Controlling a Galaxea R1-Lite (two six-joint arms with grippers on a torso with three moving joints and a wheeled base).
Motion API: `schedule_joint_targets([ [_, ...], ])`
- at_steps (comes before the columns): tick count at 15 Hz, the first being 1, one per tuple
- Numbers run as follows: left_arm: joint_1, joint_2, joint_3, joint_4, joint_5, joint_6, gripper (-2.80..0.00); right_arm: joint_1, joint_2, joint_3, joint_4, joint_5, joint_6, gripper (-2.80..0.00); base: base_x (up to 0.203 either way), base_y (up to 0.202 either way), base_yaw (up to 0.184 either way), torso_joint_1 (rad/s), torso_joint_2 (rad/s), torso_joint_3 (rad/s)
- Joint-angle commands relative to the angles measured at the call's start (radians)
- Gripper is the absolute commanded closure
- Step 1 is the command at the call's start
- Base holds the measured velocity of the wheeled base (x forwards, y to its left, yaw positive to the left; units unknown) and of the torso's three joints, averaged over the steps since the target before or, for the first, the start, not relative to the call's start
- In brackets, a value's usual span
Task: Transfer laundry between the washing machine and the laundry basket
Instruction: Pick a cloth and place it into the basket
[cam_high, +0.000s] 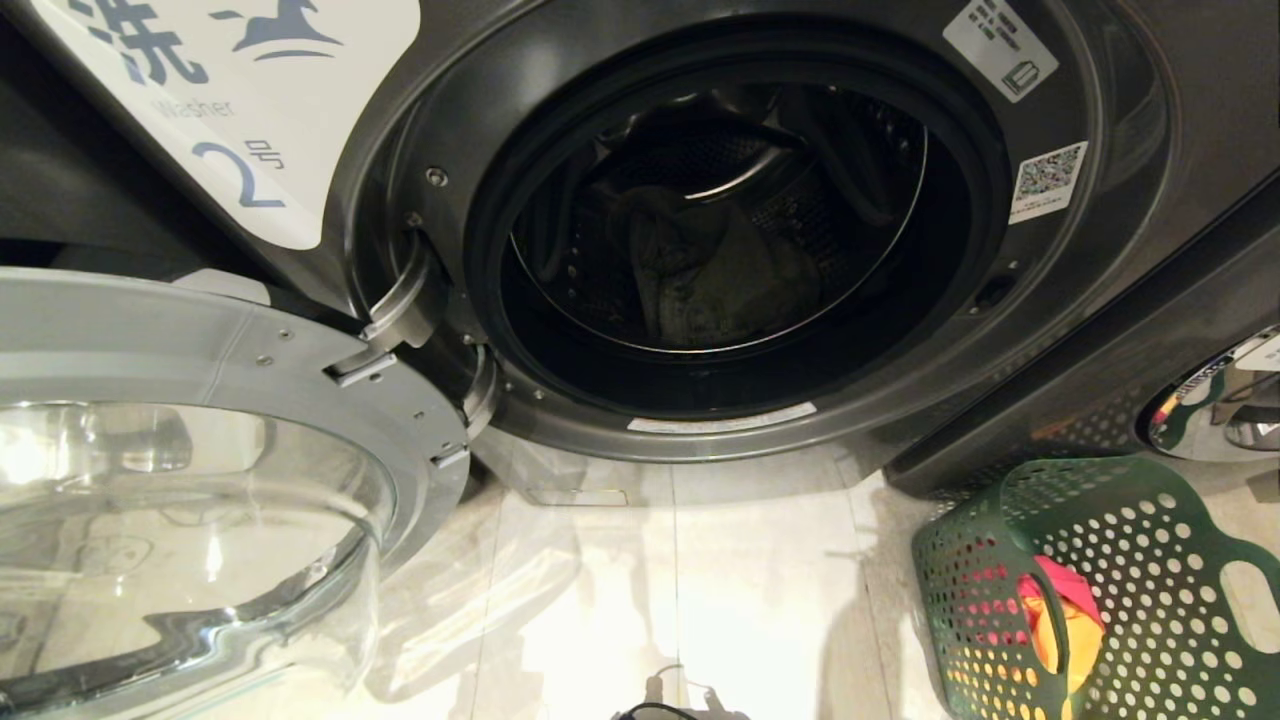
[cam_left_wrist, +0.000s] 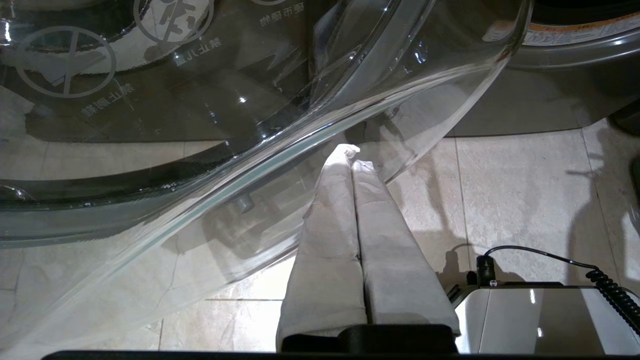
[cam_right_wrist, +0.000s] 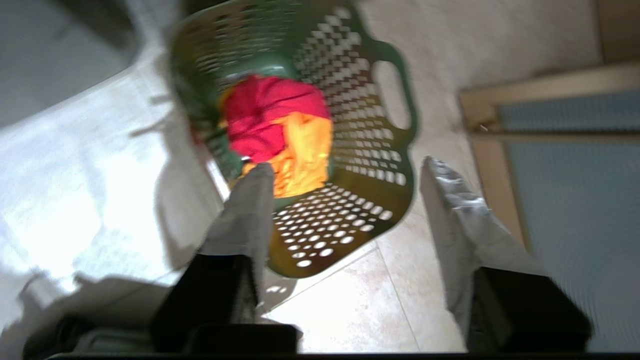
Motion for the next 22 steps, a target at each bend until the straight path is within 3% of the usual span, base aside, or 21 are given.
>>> schedule_joint_targets([
  [1, 0.0, 0.002, 0.0, 0.0, 0.0, 0.0, 0.0, 0.174, -0.07, 0.023, 0.0, 0.004, -0.011, 0.0, 0.0, 0.0, 0.0, 0.0, 0.0, 0.0],
  [6, 0.0, 0.0, 0.0, 0.0, 0.0, 0.0, 0.0, 0.659, -0.105, 0.044, -0.003, -0.044, -0.042, 0.0, 0.0, 0.0, 0.0, 0.0, 0.0, 0.0],
  [9, 0.0, 0.002, 0.0, 0.0, 0.0, 0.0, 0.0, 0.858, -0.051, 0.05, -0.029, -0.105, -0.058, 0.0, 0.0, 0.0, 0.0, 0.0, 0.0, 0.0],
  [13, 0.0, 0.002, 0.0, 0.0, 0.0, 0.0, 0.0, 0.877, 0.077, 0.071, -0.138, -0.119, -0.052, 0.0, 0.0, 0.0, 0.0, 0.0, 0.0, 0.0],
  [19, 0.0, 0.002, 0.0, 0.0, 0.0, 0.0, 0.0, 0.958, 0.231, 0.073, -0.221, -0.042, -0.044, 0.0, 0.0, 0.0, 0.0, 0.0, 0.0, 0.0],
  [22, 0.0, 0.002, 0.0, 0.0, 0.0, 0.0, 0.0, 0.996, 0.417, 0.065, -0.457, -0.052, -0.024, 0.0, 0.0, 0.0, 0.0, 0.0, 0.0, 0.0],
])
